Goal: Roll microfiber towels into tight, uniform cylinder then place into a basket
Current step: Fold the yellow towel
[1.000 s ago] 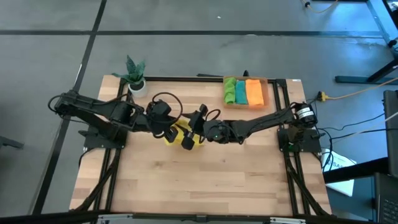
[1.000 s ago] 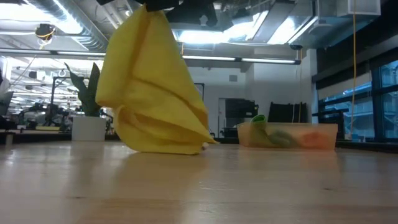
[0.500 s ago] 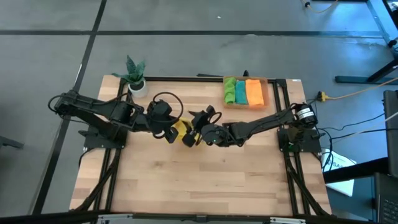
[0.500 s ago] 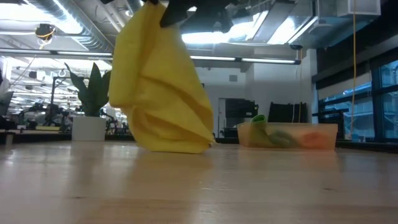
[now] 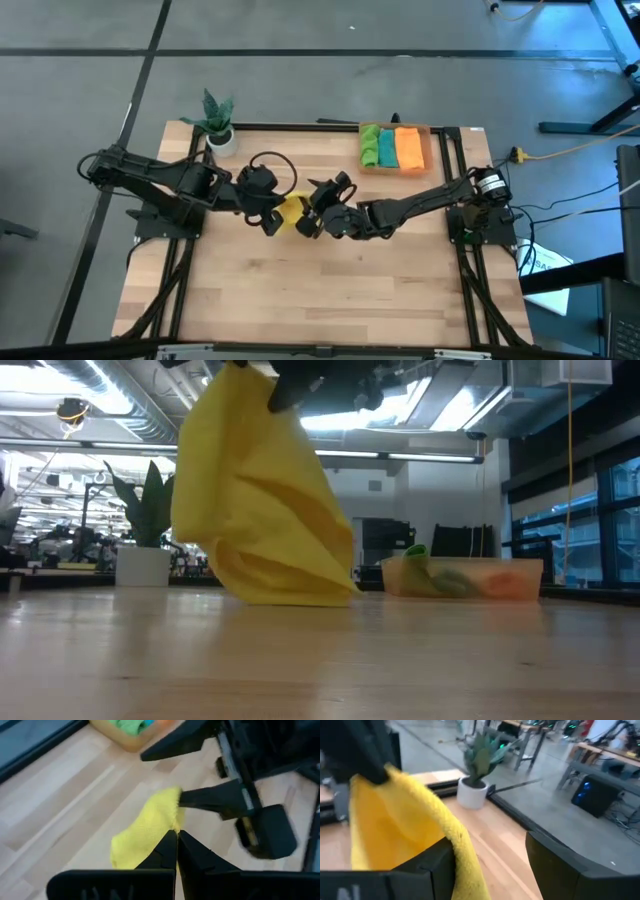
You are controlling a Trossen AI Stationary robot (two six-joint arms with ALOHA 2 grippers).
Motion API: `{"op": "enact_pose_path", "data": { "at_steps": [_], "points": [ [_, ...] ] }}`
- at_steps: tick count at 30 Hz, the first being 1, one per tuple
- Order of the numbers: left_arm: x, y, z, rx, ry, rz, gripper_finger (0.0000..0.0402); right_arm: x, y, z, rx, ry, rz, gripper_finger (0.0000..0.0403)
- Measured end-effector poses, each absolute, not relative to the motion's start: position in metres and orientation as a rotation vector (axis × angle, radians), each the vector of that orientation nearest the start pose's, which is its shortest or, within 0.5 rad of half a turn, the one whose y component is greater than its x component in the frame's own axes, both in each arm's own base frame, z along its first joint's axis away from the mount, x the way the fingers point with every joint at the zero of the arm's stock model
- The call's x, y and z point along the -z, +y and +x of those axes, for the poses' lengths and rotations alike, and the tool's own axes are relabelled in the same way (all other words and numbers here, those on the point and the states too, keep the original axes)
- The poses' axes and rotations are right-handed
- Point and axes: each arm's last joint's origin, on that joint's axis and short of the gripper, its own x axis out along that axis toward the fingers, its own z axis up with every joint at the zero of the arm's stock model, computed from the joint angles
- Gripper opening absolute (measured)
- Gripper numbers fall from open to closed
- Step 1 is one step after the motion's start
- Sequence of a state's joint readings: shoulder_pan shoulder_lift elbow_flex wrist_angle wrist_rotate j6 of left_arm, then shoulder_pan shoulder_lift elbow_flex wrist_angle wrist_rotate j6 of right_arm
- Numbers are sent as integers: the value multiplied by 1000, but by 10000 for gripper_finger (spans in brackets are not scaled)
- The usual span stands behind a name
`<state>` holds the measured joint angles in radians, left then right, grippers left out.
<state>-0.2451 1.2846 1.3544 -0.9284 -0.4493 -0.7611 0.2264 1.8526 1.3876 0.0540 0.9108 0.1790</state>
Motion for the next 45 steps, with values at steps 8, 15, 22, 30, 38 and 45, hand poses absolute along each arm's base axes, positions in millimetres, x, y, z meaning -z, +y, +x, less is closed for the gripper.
{"op": "enact_pose_path", "data": {
  "at_steps": [8, 15, 22, 30, 38, 45],
  "points": [
    [-359, -45, 243, -509, 713, -394, 0, -255, 74, 410, 574, 394, 42, 191],
    [-359, -41, 244, -527, 704, -397, 0, -257, 73, 405, 511, 449, 71, 68],
    [-360, -30, 245, -549, 707, -366, 0, -286, 62, 392, 484, 422, 84, 12],
    [-385, -19, 247, -575, 615, -200, 0, -317, 41, 371, 473, 417, 60, 6],
    [-411, -6, 243, -515, 606, -111, 0, -343, 23, 354, 420, 396, 34, 4],
    [-411, 0, 244, -494, 637, -58, 0, -352, 14, 347, 436, 383, 19, 4]
  ]
}}
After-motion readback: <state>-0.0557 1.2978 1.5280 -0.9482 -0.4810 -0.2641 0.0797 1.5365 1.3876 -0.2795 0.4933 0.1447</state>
